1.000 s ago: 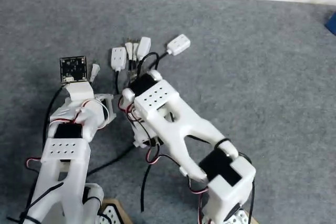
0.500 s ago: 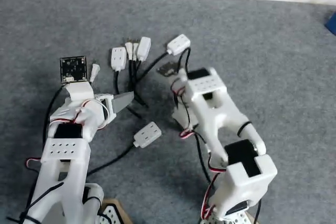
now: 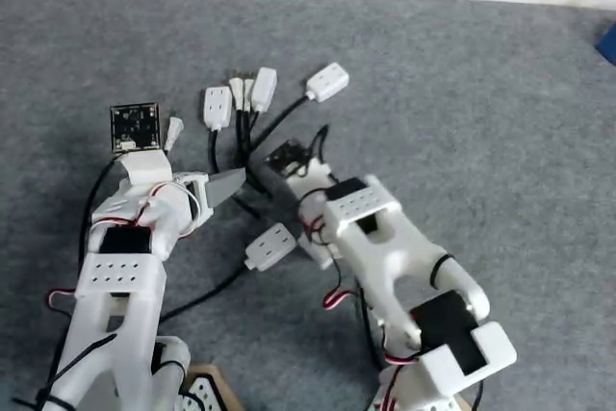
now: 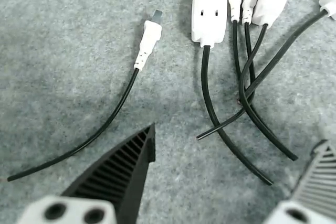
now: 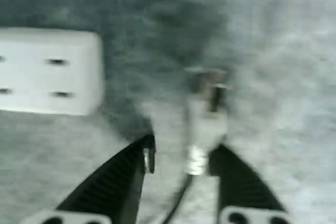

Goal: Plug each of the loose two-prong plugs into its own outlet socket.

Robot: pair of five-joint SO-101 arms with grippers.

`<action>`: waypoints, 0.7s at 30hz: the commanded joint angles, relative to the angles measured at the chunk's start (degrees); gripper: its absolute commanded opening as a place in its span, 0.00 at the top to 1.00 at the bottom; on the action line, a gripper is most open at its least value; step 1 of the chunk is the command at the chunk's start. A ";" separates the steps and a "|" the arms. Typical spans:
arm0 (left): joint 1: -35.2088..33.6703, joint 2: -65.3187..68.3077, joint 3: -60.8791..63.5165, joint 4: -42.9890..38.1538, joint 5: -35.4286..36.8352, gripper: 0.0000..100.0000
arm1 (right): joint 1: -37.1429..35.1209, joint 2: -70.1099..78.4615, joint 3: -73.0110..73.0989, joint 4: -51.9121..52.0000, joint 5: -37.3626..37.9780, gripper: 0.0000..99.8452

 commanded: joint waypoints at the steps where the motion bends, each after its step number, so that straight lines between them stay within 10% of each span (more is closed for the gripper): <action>1: -0.57 -0.66 -0.22 -1.14 0.35 0.57 | -0.04 -0.57 -0.04 -2.77 -0.53 0.76; 8: -0.57 -0.66 -0.13 -1.14 0.35 0.57 | 2.68 -0.57 -1.80 -2.33 -1.05 1.00; 21: -4.35 -1.19 -0.22 -1.32 0.35 0.57 | -1.98 -10.15 -24.75 28.09 -2.90 0.99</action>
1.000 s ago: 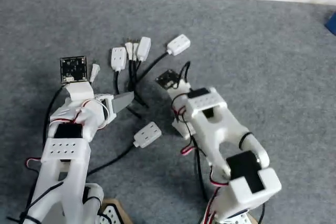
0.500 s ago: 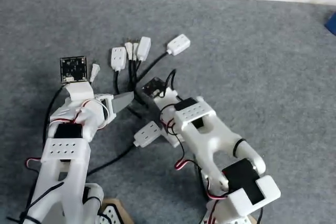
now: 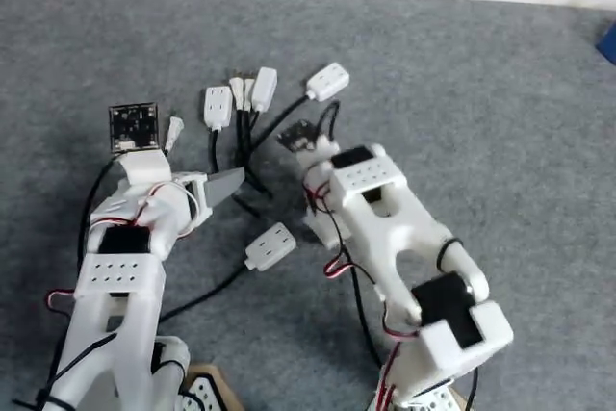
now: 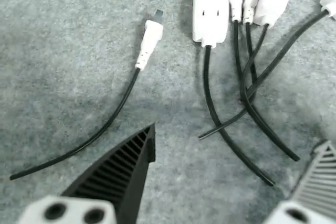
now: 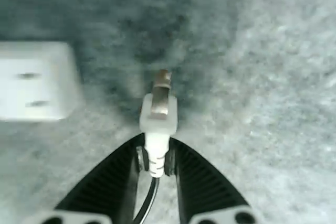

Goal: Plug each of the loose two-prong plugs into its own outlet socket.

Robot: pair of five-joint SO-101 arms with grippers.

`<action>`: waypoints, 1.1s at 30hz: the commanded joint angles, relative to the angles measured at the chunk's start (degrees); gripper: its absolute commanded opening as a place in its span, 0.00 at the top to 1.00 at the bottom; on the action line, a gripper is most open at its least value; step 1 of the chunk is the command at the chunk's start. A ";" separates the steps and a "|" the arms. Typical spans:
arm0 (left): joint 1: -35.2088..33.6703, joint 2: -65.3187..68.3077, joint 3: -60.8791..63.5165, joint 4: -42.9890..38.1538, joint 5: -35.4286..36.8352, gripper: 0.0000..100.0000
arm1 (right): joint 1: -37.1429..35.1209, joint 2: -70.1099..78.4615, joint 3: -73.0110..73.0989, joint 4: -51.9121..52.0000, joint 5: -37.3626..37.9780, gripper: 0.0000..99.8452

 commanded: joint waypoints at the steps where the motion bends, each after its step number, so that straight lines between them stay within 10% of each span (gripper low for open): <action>1: -3.65 -1.19 -0.40 -1.32 0.18 0.57 | -4.79 -6.20 -14.99 14.90 -2.99 0.99; 6: -2.42 -0.57 -9.63 10.29 -5.01 0.57 | -10.77 -1.80 -42.42 32.84 -6.59 0.99; 16: -0.84 -0.66 -46.11 51.43 -12.22 0.57 | -17.01 4.00 -45.23 24.57 -11.08 0.99; 33: -1.71 9.89 -42.15 42.73 -14.33 0.57 | -18.24 -31.52 10.68 -14.55 -15.38 0.99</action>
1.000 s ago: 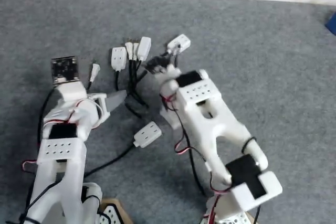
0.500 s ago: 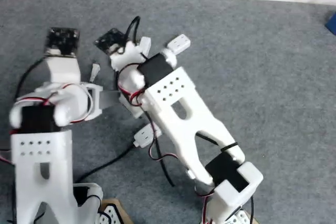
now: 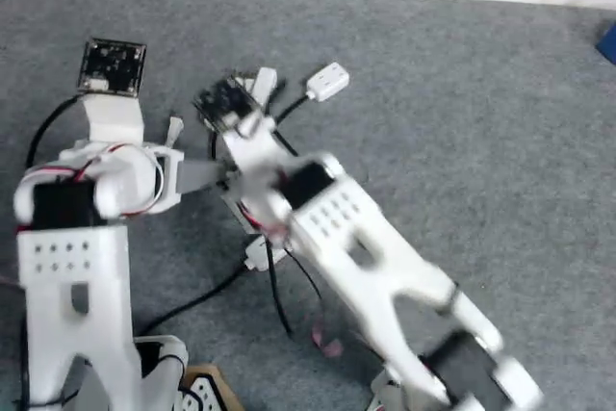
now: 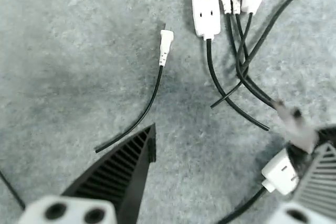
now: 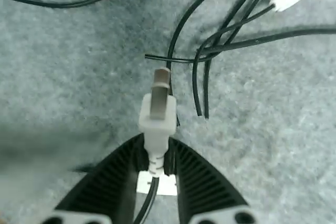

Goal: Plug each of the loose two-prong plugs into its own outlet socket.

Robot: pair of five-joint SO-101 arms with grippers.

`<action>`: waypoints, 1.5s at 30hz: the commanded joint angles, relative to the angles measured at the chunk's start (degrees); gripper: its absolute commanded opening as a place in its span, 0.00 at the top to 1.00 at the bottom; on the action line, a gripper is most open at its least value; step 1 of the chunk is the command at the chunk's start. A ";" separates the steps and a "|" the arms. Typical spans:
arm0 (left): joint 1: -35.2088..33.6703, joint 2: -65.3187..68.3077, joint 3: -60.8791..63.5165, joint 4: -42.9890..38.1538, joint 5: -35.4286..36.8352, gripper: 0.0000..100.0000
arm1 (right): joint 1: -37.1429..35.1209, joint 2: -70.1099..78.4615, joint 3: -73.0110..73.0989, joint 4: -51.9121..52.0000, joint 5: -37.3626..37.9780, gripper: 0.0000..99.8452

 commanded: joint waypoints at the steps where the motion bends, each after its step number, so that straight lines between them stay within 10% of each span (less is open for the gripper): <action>1: -0.13 6.81 -0.13 -4.92 -0.09 0.57 | -1.71 -13.41 10.07 -2.68 -0.26 0.99; 45: 4.62 7.08 17.36 -13.80 0.00 0.57 | 0.22 -2.95 -18.59 18.95 -0.70 0.99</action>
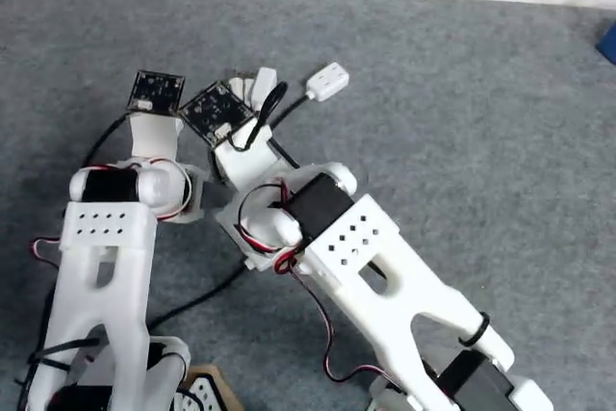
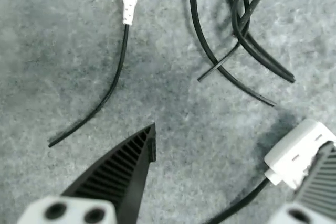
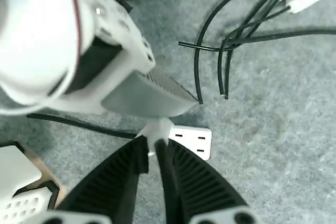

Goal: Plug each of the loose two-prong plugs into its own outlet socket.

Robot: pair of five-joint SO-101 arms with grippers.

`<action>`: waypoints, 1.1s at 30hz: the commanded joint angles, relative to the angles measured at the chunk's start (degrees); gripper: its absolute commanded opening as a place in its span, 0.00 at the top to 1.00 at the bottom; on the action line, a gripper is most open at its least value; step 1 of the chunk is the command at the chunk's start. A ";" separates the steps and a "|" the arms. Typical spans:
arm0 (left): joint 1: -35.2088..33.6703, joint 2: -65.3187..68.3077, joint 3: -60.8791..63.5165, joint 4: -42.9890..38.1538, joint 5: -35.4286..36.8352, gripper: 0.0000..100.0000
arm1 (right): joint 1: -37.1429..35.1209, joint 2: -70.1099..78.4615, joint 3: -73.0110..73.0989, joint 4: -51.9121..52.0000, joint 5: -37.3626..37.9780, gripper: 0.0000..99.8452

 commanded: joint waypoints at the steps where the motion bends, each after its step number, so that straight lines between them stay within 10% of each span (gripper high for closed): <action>1: 0.48 -0.57 0.66 -2.20 -0.97 0.57 | 3.03 -0.31 -4.44 2.68 0.79 0.99; 18: -6.81 -0.04 -1.19 -6.59 4.66 0.57 | 8.57 -0.22 7.87 3.38 15.03 0.99; 33: -6.55 -0.04 -1.10 -6.68 4.66 0.57 | 33.27 -0.22 6.37 6.73 23.65 0.99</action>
